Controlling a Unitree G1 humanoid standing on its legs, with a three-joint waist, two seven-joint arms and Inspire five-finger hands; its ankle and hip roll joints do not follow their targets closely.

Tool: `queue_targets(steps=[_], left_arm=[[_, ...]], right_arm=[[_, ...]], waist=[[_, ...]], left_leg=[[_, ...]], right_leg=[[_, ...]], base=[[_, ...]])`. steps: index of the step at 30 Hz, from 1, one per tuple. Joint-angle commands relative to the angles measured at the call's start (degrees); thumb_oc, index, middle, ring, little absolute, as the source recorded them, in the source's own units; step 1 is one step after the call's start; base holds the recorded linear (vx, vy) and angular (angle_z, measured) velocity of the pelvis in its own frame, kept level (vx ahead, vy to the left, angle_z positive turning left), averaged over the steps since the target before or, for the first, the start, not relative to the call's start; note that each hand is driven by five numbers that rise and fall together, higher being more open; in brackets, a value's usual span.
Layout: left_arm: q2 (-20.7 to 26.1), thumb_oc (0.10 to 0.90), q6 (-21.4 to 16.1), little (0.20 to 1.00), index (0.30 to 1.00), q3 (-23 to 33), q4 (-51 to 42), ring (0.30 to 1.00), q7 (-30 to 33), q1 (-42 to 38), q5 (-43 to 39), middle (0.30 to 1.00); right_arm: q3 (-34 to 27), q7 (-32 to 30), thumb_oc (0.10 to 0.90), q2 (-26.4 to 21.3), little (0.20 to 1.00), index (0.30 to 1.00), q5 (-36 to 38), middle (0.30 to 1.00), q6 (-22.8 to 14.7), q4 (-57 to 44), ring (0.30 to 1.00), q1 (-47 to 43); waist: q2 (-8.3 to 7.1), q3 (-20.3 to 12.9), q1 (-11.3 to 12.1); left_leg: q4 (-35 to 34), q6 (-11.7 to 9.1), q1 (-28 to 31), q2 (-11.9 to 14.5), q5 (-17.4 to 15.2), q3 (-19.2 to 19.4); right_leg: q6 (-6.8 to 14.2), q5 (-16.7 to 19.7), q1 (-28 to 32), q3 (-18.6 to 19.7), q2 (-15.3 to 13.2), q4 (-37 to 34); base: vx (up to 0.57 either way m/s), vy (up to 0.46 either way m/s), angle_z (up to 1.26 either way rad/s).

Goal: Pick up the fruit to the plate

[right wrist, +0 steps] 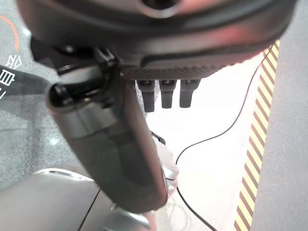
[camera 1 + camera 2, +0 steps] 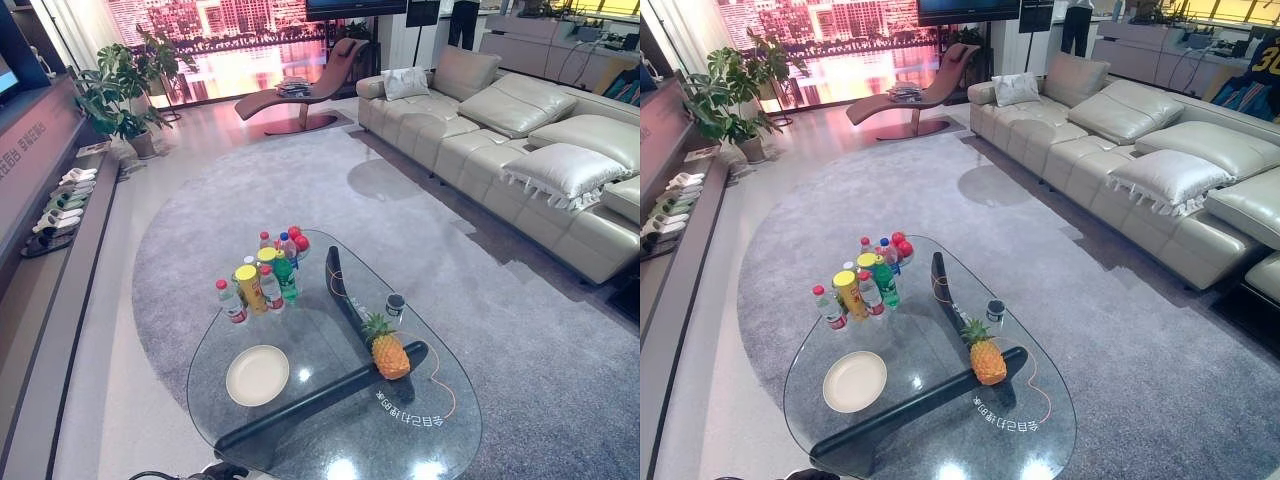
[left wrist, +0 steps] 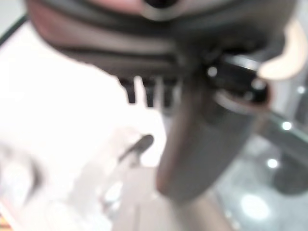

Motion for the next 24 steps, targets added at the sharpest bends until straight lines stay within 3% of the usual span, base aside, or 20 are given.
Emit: queue_targets(steps=[1, 24], left_arm=[[-1.6, 0.8, -0.9, 0.9, 0.9, -0.7, 3.5, 0.9, -1.0, -3.5, -1.4, 0.9], [-1.8, 0.8, -0.1, 0.9, 0.9, -1.1, 3.8, 0.9, -1.0, -4.0, -1.7, 0.9]], right_arm=[[-0.9, -0.9, 0.8, 0.1, 0.9, 0.9, 1.1, 0.9, 0.5, 3.9, 0.9, -5.2], [-1.2, -1.4, 0.8, 0.0, 0.9, 0.9, 1.5, 0.9, 0.7, 4.6, 0.9, -5.1]], waist=[[-1.22, 2.4, 1.1], [-1.49, 2.5, 1.0]], left_leg=[[0.4, 0.1, 1.5, 1.9, -1.8, 0.5], [0.4, 0.3, 2.0, 1.7, -2.1, 0.1]], right_leg=[[-0.5, 4.8, -0.2, -2.3, -1.7, 0.2], [-0.6, 4.4, 0.6, -1.8, -1.4, 0.2]], base=[[0.0, 0.0, 0.0], [0.0, 0.0, 0.0]])
